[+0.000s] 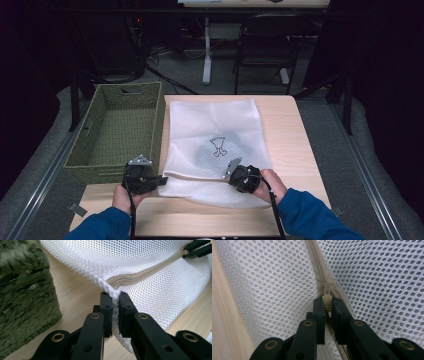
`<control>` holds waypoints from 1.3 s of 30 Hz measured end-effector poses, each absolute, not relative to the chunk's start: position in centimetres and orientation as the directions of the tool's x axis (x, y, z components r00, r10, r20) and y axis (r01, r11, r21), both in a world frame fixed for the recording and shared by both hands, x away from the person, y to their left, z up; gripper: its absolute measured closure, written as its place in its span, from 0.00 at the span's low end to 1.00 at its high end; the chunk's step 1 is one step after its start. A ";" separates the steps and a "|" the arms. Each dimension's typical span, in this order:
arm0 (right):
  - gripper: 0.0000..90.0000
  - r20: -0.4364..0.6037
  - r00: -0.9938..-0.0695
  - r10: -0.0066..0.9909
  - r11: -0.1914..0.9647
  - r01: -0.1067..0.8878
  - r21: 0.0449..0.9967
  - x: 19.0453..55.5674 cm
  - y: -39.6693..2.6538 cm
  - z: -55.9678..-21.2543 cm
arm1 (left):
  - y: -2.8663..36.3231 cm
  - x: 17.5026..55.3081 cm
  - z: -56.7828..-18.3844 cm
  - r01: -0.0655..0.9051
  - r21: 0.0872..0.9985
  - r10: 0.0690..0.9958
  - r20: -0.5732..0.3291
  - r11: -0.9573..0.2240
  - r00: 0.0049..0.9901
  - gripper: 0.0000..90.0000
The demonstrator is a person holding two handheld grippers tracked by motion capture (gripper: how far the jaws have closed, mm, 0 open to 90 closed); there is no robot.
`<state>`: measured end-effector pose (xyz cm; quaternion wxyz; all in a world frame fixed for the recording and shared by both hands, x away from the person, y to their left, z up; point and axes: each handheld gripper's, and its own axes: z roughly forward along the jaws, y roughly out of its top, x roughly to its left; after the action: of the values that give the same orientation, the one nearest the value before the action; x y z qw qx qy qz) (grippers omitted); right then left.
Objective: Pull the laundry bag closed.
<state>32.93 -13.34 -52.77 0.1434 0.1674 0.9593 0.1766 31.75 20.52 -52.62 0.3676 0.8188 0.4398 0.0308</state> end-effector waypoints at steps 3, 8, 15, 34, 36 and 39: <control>0.92 -0.219 -0.898 0.382 0.880 0.281 0.382 32.9 -13.7 -52.8 | 20.5 31.7 -52.6 0.699 0.632 0.745 -0.276 -0.335 0.607 0.94; 0.92 -0.218 -0.897 0.385 0.878 0.284 0.385 33.0 -14.2 -52.8 | 20.5 31.7 -52.6 0.696 0.630 0.742 -0.272 -0.344 0.613 0.94; 0.92 -0.219 -0.894 0.391 0.879 0.293 0.375 33.1 -14.3 -52.9 | 20.6 31.7 -52.6 0.699 0.628 0.742 -0.275 -0.343 0.612 0.94; 0.92 -0.212 -0.860 0.463 0.851 0.365 0.377 33.1 -18.0 -52.8 | 20.7 31.7 -52.6 0.708 0.625 0.740 -0.294 -0.330 0.605 0.94; 0.92 -0.213 -0.860 0.463 0.851 0.365 0.377 33.1 -18.1 -52.8 | 20.6 31.7 -52.6 0.708 0.621 0.738 -0.294 -0.336 0.608 0.94; 0.92 -0.219 -0.858 0.464 0.854 0.367 0.369 33.1 -18.2 -52.8 | 20.6 31.6 -52.6 0.707 0.622 0.744 -0.285 -0.336 0.605 0.94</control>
<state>33.07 -18.17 -52.82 0.1517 0.2185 0.9507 0.1594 31.65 20.65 -52.60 0.3671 0.8171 0.4439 0.0249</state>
